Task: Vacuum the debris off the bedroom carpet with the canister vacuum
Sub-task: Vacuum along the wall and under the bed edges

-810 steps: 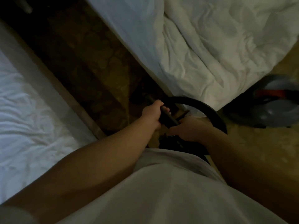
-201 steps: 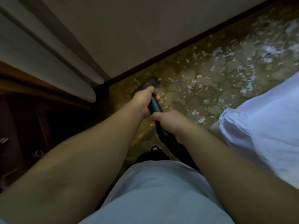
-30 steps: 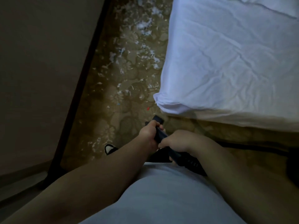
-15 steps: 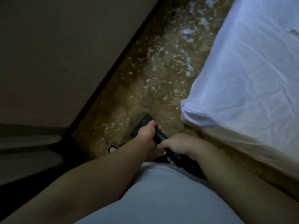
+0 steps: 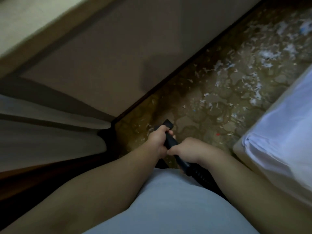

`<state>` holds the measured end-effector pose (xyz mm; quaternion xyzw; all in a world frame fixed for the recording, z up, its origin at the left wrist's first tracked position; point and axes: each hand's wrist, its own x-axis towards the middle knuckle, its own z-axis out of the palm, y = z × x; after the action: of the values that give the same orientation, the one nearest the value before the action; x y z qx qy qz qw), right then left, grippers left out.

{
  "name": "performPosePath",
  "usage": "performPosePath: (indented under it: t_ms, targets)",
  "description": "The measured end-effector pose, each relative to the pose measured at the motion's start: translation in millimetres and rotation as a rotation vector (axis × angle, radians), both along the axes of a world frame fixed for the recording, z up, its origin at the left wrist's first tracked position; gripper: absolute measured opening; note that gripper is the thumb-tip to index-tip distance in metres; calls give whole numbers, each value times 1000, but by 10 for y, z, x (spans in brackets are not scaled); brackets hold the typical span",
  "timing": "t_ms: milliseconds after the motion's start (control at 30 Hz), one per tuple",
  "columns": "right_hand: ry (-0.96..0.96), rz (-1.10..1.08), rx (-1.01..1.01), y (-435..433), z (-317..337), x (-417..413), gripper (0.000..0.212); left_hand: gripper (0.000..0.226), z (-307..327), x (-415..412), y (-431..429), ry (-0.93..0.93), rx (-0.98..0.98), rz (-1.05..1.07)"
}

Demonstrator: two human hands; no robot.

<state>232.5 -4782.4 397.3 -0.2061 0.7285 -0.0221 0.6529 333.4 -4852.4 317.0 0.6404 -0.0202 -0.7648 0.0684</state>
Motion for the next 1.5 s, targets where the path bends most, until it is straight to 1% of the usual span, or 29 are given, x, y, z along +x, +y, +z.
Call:
performPosePath:
  t_ms: [67, 133, 333, 500, 633, 733, 833, 1000, 1167, 1300, 1400, 1500]
  targets:
    - [4, 25, 3, -146, 14, 76, 26, 13, 37, 105, -137, 7, 10, 38]
    - [-30, -5, 25, -264, 13, 131, 29, 9, 66, 179, -273, -16, -9, 47]
    - [-68, -17, -28, -524, -247, 369, 36, 11, 43, 454, -601, -158, -75, 37]
    - [-122, -22, -64, -541, -443, 530, 35, 10, 2, 623, -625, -224, -125, 62]
    - [-113, -5, -72, -417, -469, 461, 39, 11, -7, 576, -483, -235, -137, 58]
    - [-92, 13, -83, -210, -480, 340, 39, 13, 1, 455, -266, -208, -137, 61]
    - [-91, 16, -89, 76, -444, 140, 42, 13, 22, 246, 26, -184, -130, 64]
    - [-93, 15, -98, 769, -361, -388, 33, 13, -2, -268, 731, -141, -155, 76]
    - [-94, 33, -98, 1656, -474, -1042, 40, 12, -73, -898, 1635, -118, -176, 130]
    - [-87, 18, -79, 2251, -413, -1479, 46, 16, -30, -1333, 2242, -120, -185, 103]
    - [-69, 41, -65, 2491, -291, -1669, 41, 12, -47, -1501, 2529, -128, -176, 121]
    - [-66, 79, -40, 2644, -190, -1725, 38, 15, -74, -1535, 2740, -133, -150, 145]
